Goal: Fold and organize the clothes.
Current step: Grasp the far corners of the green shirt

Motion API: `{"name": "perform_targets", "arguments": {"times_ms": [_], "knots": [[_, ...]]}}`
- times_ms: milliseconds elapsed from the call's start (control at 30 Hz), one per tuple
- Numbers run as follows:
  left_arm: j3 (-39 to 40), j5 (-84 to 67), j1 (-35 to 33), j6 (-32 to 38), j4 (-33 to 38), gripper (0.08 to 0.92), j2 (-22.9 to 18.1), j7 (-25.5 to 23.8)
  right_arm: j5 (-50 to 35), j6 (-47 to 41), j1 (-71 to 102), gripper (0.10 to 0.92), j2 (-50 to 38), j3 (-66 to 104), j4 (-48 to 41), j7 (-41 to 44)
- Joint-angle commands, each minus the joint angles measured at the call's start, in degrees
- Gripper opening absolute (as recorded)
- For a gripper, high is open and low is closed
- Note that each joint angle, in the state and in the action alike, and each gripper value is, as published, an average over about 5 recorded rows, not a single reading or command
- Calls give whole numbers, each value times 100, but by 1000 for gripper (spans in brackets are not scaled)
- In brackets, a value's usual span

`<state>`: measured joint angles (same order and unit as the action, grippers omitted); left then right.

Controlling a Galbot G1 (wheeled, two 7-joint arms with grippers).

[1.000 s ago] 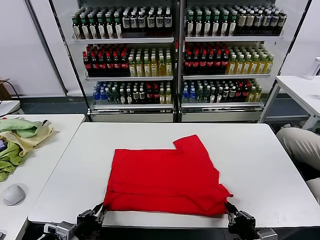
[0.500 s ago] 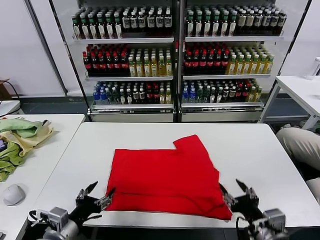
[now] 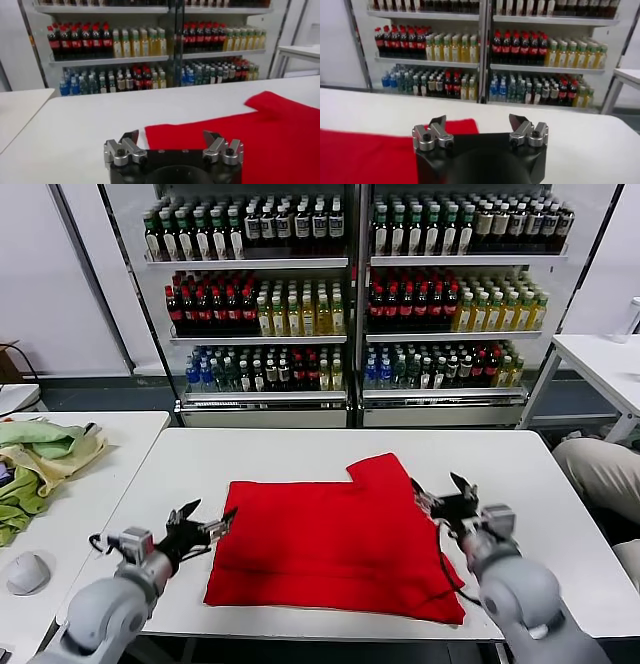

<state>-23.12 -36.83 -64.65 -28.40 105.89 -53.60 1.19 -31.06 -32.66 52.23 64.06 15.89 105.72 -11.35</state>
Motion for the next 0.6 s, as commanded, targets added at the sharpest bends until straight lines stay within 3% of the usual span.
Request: {"name": "perform_targets", "arguments": {"times_ms": [33,300,600], "knots": [[889,171,1919,-49,-2214,823,51,-382,385,-47,-2028,823,837,-860,-2610,30],[1060,136,2108,63,-2536,823,-38,-956,783,0,-2172,823,1251,-816,-3478,64],[1223,142,2269,151,-2773,823,-179,-1003,1205,318,-2159,823,1486,-610,-4076,205]]}}
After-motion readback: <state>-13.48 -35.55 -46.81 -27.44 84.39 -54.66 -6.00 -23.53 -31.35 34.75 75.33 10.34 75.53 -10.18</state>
